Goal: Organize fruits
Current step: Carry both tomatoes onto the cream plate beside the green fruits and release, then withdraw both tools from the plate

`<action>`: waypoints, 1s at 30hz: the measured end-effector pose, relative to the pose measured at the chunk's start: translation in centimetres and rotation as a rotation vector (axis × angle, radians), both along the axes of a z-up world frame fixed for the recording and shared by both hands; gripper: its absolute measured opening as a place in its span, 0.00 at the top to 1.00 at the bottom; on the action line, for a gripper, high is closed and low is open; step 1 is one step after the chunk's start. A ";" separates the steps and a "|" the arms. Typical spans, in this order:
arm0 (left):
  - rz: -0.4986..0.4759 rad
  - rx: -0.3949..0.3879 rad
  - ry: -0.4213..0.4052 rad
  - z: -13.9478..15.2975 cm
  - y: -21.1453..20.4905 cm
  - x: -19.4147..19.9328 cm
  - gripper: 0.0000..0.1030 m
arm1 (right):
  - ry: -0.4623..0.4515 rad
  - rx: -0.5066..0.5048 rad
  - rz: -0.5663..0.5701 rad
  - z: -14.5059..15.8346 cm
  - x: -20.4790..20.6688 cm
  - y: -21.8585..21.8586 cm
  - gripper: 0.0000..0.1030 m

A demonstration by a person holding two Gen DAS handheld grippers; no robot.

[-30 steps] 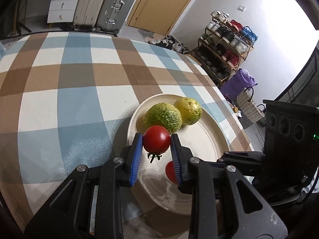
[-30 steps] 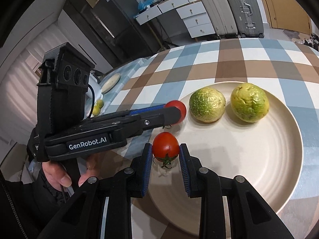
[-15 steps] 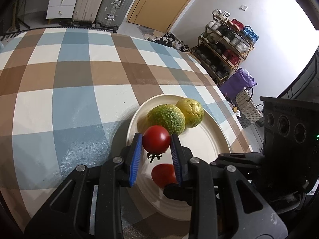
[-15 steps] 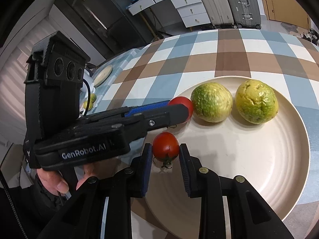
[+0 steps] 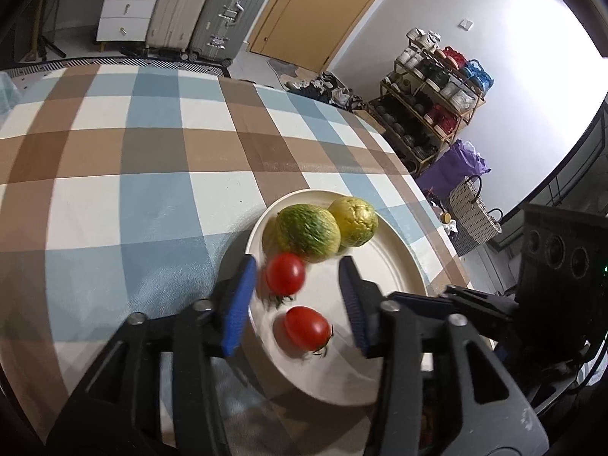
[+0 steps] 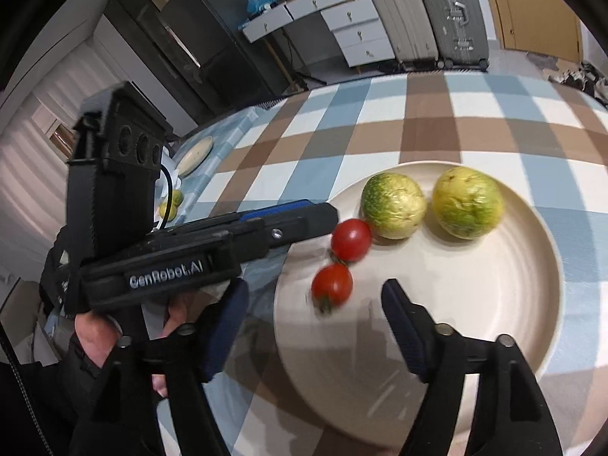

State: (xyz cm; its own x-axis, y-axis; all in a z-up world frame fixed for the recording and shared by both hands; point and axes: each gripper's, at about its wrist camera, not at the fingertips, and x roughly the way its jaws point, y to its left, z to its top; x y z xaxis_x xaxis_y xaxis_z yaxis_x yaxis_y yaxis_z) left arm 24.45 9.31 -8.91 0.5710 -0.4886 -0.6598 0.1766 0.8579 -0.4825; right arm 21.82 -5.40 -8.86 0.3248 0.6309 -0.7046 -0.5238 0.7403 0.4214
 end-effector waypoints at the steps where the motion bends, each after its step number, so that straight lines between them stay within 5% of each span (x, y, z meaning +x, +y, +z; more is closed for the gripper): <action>1: 0.006 0.005 -0.007 0.3 0.0 -0.5 0.55 | -0.009 0.003 -0.004 0.3 -0.4 -0.4 0.23; 5: 0.041 0.041 -0.047 2.2 0.0 -3.0 0.45 | -0.055 0.013 -0.056 1.5 -2.6 -2.8 0.09; 12: 0.117 0.122 -0.144 6.8 -0.7 -8.3 0.23 | -0.136 0.045 -0.143 3.2 -6.8 -6.6 0.05; 20: 0.182 0.213 -0.228 11.5 -2.7 -13.7 0.16 | -0.268 0.087 -0.227 5.5 -11.7 -10.0 0.00; 23: 0.220 0.256 -0.239 13.0 -3.5 -15.6 0.03 | -0.312 0.094 -0.245 6.4 -13.5 -10.8 0.00; 30: 0.242 0.266 -0.301 15.8 -5.0 -20.3 0.01 | -0.398 0.116 -0.276 8.1 -17.4 -12.6 0.00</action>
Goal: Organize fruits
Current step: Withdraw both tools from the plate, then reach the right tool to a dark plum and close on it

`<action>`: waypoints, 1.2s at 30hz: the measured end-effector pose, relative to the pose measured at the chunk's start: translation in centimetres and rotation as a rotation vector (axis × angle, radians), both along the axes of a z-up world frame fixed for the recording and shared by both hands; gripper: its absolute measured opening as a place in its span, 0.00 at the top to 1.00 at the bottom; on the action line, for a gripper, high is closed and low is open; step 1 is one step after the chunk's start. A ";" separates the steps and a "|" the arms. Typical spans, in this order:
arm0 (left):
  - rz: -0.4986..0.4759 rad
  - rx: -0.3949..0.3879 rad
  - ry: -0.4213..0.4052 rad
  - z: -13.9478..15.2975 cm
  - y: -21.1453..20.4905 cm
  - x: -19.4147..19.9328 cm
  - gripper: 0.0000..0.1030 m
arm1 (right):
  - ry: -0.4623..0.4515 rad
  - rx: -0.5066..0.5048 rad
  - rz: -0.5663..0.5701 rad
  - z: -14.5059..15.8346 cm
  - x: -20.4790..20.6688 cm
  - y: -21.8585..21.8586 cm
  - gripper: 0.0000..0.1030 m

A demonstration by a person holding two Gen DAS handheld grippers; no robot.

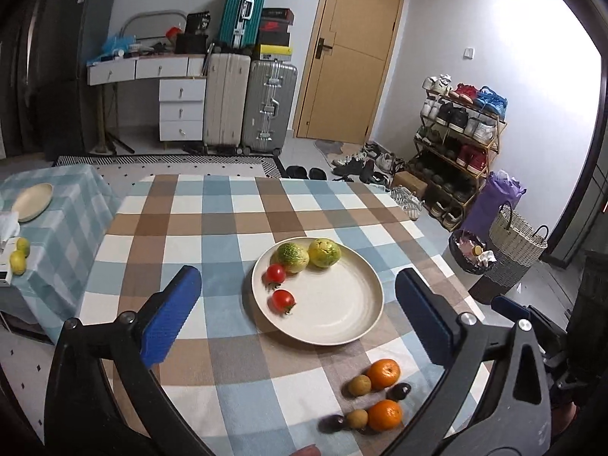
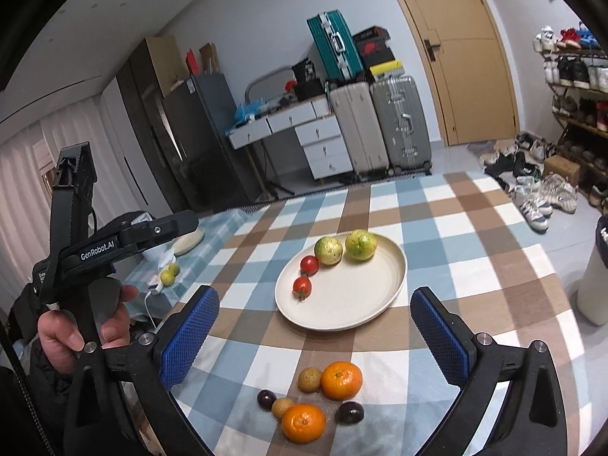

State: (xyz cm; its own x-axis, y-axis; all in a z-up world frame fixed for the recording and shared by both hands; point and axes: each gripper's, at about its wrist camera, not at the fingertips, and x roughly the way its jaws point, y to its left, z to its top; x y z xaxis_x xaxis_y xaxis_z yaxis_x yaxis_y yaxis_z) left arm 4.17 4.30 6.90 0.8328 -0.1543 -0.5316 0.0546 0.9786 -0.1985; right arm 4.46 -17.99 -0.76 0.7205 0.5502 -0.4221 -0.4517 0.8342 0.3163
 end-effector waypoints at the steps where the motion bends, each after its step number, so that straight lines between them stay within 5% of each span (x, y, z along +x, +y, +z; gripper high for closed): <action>1: 0.004 0.002 -0.005 0.2 -0.2 -0.6 0.01 | -0.011 0.006 -0.006 0.2 -0.5 -0.2 0.00; 10: 0.066 0.039 -0.075 0.4 -1.1 -6.9 0.01 | -0.101 -0.015 -0.024 1.1 -4.6 -0.4 0.00; 22: 0.026 0.004 0.017 -5.0 -1.7 -9.8 0.01 | -0.099 -0.094 -0.039 -0.6 -7.9 -0.3 0.00; 36: -0.022 0.030 0.111 -11.6 -2.8 -7.1 0.01 | 0.095 -0.055 -0.051 -7.0 -5.7 -1.0 0.00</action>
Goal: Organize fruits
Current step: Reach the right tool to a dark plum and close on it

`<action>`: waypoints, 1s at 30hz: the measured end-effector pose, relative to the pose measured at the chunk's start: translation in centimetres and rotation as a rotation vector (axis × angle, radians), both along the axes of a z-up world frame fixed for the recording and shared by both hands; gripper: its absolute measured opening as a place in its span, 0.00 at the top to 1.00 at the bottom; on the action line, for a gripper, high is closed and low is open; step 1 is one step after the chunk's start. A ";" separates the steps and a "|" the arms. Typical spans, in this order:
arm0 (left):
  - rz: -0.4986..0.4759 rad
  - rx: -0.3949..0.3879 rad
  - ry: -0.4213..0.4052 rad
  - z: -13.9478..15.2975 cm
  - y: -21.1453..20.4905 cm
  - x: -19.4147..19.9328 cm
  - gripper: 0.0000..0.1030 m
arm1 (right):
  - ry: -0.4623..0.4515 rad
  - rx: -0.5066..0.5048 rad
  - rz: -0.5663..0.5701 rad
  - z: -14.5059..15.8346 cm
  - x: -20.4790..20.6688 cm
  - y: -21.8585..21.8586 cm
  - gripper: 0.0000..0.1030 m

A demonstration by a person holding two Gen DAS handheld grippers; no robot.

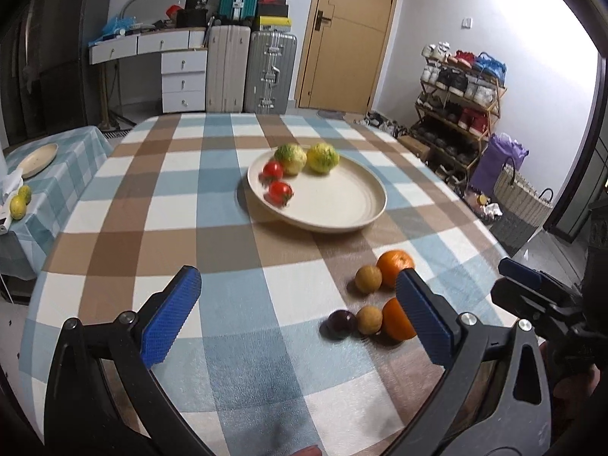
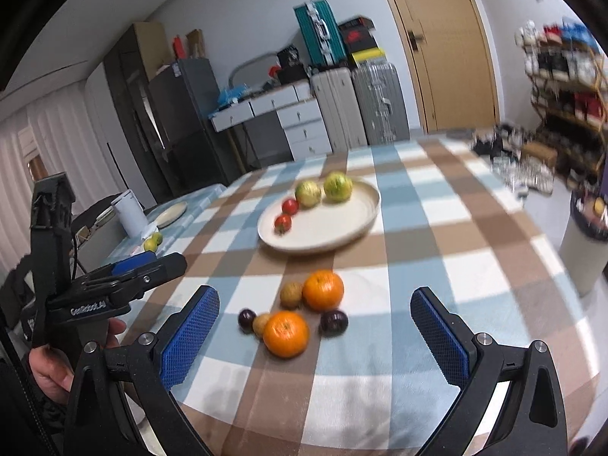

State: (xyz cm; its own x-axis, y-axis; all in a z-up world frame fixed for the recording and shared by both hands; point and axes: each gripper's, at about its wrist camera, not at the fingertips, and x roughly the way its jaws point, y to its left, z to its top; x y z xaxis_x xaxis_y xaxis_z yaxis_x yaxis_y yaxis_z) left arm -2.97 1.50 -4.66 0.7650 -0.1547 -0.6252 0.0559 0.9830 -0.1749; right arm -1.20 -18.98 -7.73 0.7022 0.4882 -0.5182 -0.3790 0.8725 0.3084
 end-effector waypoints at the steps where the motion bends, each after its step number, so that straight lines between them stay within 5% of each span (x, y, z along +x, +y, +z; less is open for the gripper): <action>1: -0.001 0.000 0.009 -0.4 0.0 0.3 0.01 | 0.014 0.005 -0.003 -0.5 0.3 -0.1 0.00; 9: -0.006 -0.023 0.054 -2.9 0.5 2.3 0.01 | 0.107 0.068 0.012 -3.4 2.8 -0.4 0.03; 30: 0.004 -0.057 0.089 -5.1 2.0 4.7 0.01 | 0.231 0.044 0.041 -5.8 6.0 0.6 0.53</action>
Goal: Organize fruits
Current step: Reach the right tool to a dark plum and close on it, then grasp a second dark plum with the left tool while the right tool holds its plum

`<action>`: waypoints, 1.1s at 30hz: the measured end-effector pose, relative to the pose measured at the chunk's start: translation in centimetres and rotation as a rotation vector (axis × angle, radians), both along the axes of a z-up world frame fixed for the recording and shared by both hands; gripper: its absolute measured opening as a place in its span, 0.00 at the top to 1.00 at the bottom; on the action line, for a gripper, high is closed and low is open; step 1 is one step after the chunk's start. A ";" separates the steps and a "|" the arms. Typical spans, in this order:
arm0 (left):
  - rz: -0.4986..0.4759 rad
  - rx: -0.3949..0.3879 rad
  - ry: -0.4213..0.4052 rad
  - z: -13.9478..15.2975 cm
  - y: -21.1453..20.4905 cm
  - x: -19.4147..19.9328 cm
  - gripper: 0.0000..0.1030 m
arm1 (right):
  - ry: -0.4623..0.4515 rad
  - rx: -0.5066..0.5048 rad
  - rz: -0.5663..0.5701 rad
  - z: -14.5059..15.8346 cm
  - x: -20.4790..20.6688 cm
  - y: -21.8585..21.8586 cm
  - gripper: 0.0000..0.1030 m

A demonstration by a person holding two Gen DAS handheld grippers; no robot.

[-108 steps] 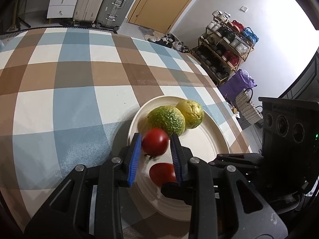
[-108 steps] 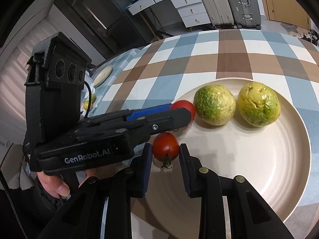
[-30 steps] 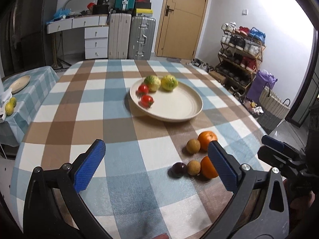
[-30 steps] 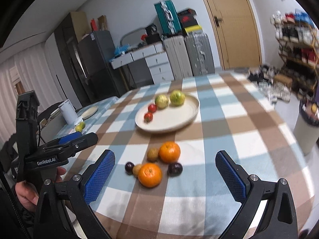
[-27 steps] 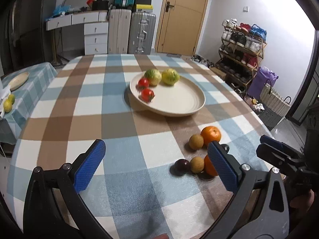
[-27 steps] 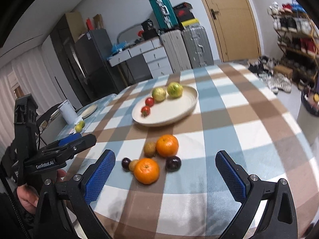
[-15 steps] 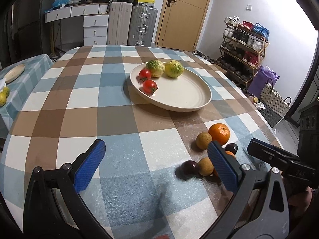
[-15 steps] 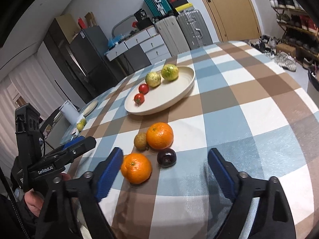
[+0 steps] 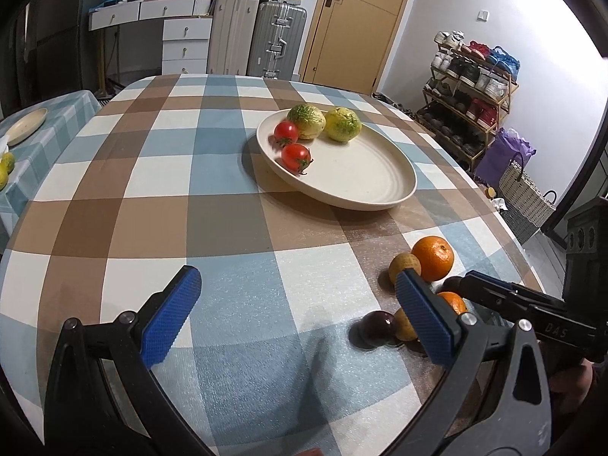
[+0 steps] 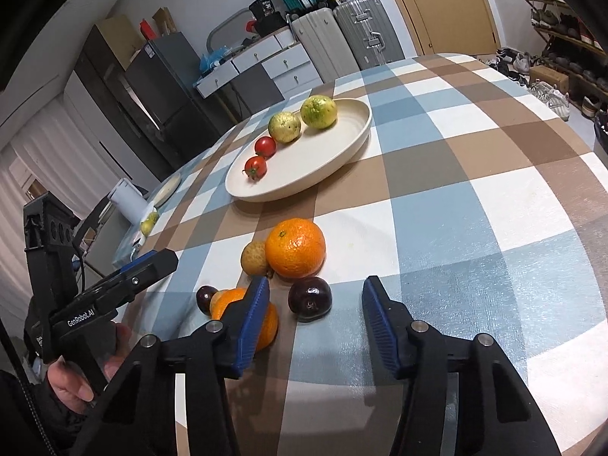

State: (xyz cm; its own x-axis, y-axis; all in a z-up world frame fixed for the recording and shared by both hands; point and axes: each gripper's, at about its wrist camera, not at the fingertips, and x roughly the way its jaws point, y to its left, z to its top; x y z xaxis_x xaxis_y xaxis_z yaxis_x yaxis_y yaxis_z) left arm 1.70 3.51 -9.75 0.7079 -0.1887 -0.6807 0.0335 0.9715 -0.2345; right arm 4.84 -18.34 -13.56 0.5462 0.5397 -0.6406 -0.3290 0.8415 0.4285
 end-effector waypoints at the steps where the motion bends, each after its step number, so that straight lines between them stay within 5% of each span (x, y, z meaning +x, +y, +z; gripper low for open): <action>1: -0.001 0.000 0.000 0.0 0.0 0.0 0.01 | 0.002 -0.001 0.003 0.0 -0.1 0.1 0.57; 7: 0.006 0.000 0.004 -0.2 0.4 0.1 0.01 | 0.005 -0.015 0.029 -0.1 -0.2 0.6 0.75; 26: -0.141 -0.086 0.115 -1.8 -1.1 -0.2 0.03 | -0.029 0.035 0.002 0.1 -0.6 -1.0 0.76; 29: -0.160 -0.115 0.118 -1.9 -1.2 -0.1 0.10 | -0.030 0.039 0.002 0.1 -0.6 -1.1 0.76; 33: -0.193 -0.135 0.129 -2.0 -1.5 0.0 0.35 | -0.025 0.047 0.000 -0.1 -0.6 -1.2 0.76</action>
